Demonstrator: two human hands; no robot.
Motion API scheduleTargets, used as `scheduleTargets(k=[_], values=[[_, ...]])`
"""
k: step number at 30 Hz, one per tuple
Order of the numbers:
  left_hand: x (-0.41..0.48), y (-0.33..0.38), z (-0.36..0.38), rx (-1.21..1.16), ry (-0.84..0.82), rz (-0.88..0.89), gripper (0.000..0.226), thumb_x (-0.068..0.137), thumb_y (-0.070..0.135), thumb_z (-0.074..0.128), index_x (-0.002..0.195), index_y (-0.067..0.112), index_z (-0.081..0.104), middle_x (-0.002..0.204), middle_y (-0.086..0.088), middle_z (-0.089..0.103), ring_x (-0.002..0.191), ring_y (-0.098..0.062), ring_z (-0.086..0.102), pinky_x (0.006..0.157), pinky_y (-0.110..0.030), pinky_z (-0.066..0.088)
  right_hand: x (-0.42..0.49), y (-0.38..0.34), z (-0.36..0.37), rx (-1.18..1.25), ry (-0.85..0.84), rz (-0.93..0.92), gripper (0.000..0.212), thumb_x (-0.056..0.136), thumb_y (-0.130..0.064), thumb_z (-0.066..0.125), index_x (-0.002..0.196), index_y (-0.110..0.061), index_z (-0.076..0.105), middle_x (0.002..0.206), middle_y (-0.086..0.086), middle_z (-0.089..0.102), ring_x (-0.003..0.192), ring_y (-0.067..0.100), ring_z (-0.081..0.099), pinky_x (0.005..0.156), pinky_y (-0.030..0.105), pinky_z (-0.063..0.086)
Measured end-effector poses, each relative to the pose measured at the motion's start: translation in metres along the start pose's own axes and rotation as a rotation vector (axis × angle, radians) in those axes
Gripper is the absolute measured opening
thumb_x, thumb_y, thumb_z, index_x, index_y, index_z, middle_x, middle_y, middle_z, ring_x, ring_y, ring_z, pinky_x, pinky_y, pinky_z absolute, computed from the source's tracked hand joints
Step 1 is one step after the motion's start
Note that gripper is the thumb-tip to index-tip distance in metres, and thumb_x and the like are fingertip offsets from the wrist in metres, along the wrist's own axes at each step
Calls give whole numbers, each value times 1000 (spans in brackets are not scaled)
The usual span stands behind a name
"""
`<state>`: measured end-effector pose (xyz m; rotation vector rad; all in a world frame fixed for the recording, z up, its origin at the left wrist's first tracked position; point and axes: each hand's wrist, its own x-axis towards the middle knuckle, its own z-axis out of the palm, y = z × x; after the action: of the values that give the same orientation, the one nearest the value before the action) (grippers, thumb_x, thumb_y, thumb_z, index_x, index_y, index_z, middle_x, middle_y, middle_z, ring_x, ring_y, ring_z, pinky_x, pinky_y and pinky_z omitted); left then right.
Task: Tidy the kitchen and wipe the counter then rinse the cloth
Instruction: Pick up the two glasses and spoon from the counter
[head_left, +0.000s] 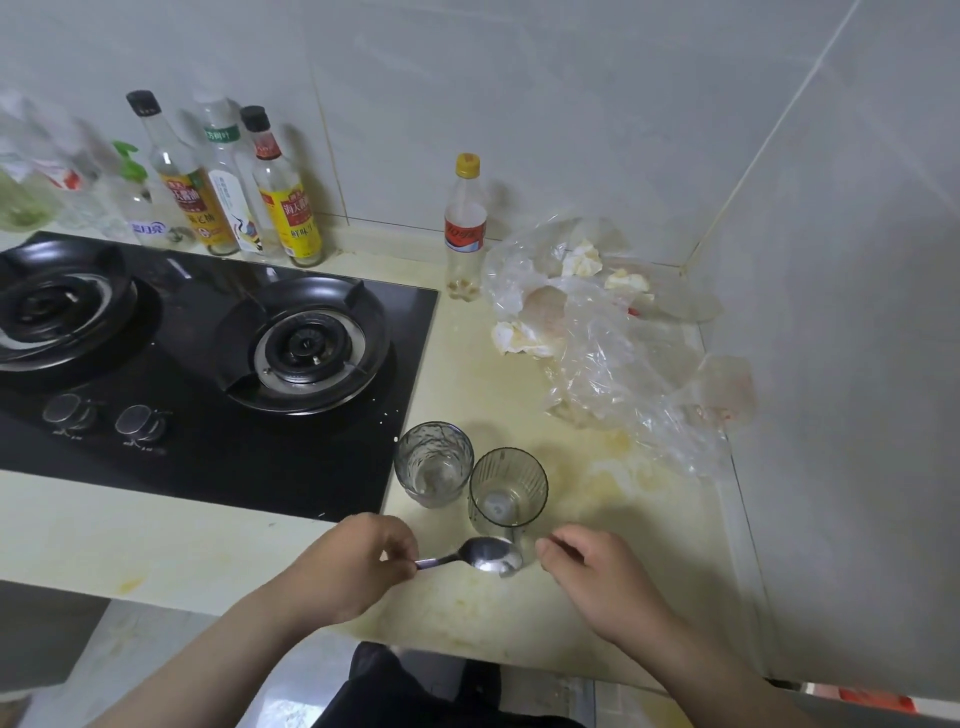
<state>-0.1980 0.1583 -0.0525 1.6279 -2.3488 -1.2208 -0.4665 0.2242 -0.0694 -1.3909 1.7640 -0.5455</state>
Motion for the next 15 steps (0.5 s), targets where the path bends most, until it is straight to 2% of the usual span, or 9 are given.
scheduleTargets(k=[1, 3, 5, 9, 12, 15], values=[[-5, 1, -6, -84, 17, -30, 16, 86, 16, 69, 72, 24, 69, 73, 17, 65, 71, 1, 59, 62, -13, 44, 1, 0, -1, 15, 3, 1, 35, 93, -33, 59, 66, -12, 52, 57, -5, 41, 54, 5, 37, 55, 28, 30], [-11, 3, -20, -199, 49, -80, 16, 85, 11, 71, 71, 19, 70, 66, 19, 63, 61, 3, 56, 58, -12, 43, 3, 0, -2, 52, 2, -8, 27, 93, -31, 60, 68, -20, 61, 59, -4, 47, 55, 5, 41, 56, 28, 33], [-15, 4, -33, -256, 100, -123, 17, 86, 10, 71, 71, 19, 70, 63, 12, 64, 56, 1, 54, 55, -13, 42, 4, -1, -2, 62, -8, -20, 24, 92, -30, 60, 68, -27, 63, 59, -5, 50, 56, 5, 45, 56, 26, 34], [-15, 1, -55, -399, 158, -217, 17, 90, 3, 64, 76, 11, 70, 59, 1, 64, 55, -6, 57, 54, -20, 47, 9, 1, 0, 29, -12, -43, 34, 91, -37, 58, 74, -8, 57, 60, -4, 46, 56, 5, 42, 56, 30, 32], [-12, -1, -66, -429, 157, -274, 11, 91, 4, 64, 83, 8, 71, 59, -2, 64, 52, -6, 57, 51, -19, 46, 11, -1, 0, 14, -14, -54, 36, 92, -37, 57, 76, -5, 56, 62, -4, 45, 57, 5, 41, 56, 31, 31], [-8, -3, -74, -460, 125, -314, 16, 87, -5, 61, 89, 7, 71, 61, -4, 64, 49, -5, 55, 44, -14, 40, 11, -6, -2, 23, -5, -55, 51, 80, -55, 50, 76, -5, 57, 62, -3, 46, 58, 6, 42, 57, 31, 31]])
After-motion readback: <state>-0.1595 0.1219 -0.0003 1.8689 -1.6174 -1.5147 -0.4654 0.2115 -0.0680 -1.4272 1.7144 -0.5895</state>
